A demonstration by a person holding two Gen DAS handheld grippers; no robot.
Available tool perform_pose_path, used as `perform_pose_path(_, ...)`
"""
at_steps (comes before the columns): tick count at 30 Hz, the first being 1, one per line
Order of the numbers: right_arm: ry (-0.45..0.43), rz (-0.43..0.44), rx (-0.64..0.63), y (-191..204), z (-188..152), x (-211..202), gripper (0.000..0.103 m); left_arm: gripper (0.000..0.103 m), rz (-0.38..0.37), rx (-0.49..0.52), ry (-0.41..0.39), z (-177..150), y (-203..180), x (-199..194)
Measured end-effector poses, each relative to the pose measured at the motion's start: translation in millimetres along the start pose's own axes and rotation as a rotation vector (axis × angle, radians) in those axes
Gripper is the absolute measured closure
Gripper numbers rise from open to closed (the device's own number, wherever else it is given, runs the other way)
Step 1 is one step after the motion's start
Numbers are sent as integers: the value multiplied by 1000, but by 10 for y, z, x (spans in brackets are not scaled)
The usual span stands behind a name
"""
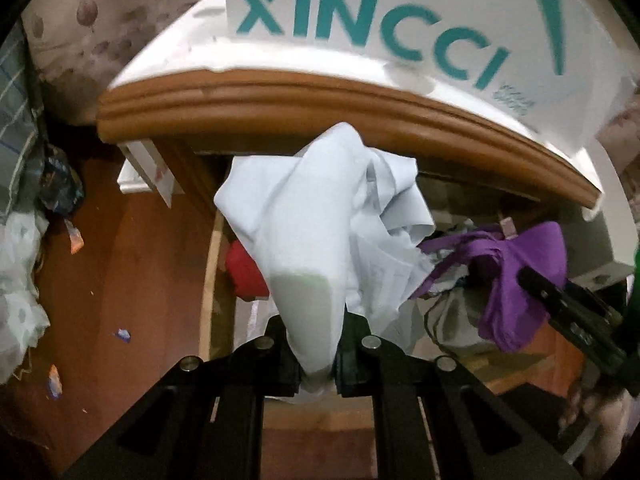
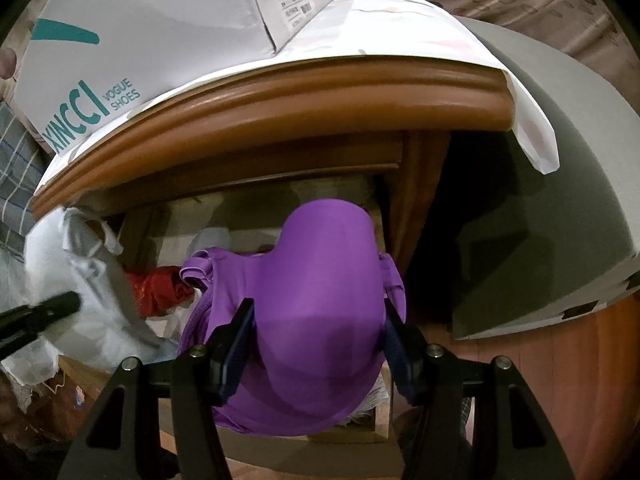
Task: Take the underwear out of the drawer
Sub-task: 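Carry the white bra with the left tool into the white box and release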
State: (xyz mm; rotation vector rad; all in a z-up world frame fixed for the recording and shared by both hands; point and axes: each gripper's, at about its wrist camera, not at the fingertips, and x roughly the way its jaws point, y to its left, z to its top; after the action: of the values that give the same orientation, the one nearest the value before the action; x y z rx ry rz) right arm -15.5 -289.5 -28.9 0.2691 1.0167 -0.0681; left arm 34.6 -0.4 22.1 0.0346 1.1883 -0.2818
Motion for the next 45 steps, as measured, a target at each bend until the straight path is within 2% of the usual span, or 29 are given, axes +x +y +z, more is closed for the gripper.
perform_pose_path(7,4,-4,1,10,-3,8,42,93,-73,22,-41,-26,-35,-351)
perform_pose_path(17,0,-13,-12,39,-20,13,42,93,-109,37,-153,110,-14,-1075)
perform_pose_path(22,5,-67,-54,122,-33,5,42,93,-95,33,-257,386,95,-1597)
perform_pose_path(28,-7,-121,-103,215,-46,6,42,93,-102,28,-327,781,149,-1985)
perform_pose_path(34,-1,-128,-107,231,-38,38,42,93,-102,43,-377,1255,103,-2188)
perform_pose_path(39,-5,-145,-126,264,-66,56,42,93,-47,79,-445,1710,22,-2168)
perform_pose_path(42,1,-154,-131,278,-75,93,42,93,-27,84,-409,1970,3,-1936)
perform_pose_path(45,-3,-164,-145,305,-78,100,42,93,-17,96,-376,2087,-5,-1729)
